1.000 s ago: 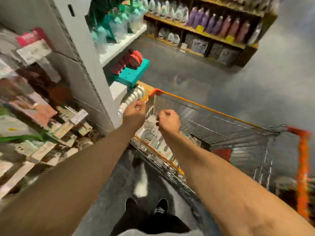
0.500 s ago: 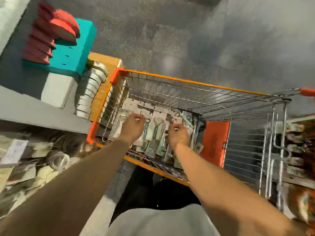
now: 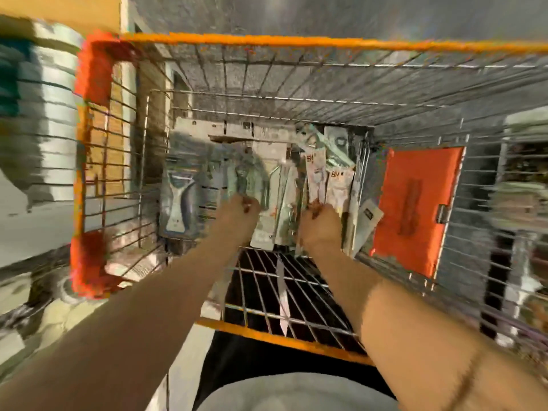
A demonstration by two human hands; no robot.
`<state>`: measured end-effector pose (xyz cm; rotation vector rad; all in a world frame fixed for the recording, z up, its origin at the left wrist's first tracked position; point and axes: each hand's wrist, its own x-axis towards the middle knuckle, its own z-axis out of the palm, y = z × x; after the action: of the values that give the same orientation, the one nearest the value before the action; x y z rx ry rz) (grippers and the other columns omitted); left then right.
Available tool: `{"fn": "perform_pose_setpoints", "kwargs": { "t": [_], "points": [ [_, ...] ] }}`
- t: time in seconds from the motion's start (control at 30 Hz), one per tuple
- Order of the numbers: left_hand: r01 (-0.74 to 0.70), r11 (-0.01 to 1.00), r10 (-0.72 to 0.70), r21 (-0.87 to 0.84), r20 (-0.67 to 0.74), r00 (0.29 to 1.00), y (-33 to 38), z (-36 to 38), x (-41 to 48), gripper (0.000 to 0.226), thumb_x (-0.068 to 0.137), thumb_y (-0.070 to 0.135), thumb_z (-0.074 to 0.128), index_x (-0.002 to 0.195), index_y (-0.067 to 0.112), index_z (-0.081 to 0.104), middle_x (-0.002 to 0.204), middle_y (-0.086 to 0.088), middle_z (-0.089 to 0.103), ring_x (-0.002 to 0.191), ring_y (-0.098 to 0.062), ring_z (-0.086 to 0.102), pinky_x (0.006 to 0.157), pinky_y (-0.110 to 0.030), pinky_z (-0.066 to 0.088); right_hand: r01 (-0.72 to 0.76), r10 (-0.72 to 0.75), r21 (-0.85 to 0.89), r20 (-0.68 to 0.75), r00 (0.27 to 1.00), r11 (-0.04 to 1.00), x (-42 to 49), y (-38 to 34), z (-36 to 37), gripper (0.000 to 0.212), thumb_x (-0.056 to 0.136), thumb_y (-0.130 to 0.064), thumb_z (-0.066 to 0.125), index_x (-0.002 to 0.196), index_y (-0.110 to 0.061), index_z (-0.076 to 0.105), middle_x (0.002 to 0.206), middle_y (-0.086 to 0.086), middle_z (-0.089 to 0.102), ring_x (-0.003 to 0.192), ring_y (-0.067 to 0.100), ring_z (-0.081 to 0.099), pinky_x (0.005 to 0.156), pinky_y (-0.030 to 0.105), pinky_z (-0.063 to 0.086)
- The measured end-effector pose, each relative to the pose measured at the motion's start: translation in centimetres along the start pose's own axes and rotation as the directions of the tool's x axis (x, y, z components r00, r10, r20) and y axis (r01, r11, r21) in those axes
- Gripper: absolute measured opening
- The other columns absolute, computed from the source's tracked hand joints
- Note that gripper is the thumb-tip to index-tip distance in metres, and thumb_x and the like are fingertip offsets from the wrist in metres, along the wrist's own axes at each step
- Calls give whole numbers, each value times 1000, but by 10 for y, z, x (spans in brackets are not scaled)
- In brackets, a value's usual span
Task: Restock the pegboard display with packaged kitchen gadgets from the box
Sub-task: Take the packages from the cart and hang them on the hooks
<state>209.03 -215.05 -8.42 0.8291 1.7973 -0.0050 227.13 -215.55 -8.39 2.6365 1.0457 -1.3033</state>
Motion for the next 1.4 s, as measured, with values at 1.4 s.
{"fn": "perform_pose_setpoints", "kwargs": {
  "t": [1.4],
  "points": [
    [-107, 943, 104, -315, -25, 994, 63, 46, 65, 80, 103, 72, 36, 160, 16, 31, 141, 6, 49, 130, -19, 48, 107, -33, 34, 375, -366, 26, -174, 914, 927, 23, -1, 28, 44, 106, -44, 50, 147, -27, 51, 118, -5, 55, 89, 8, 60, 81, 33, 61]
  ]
}}
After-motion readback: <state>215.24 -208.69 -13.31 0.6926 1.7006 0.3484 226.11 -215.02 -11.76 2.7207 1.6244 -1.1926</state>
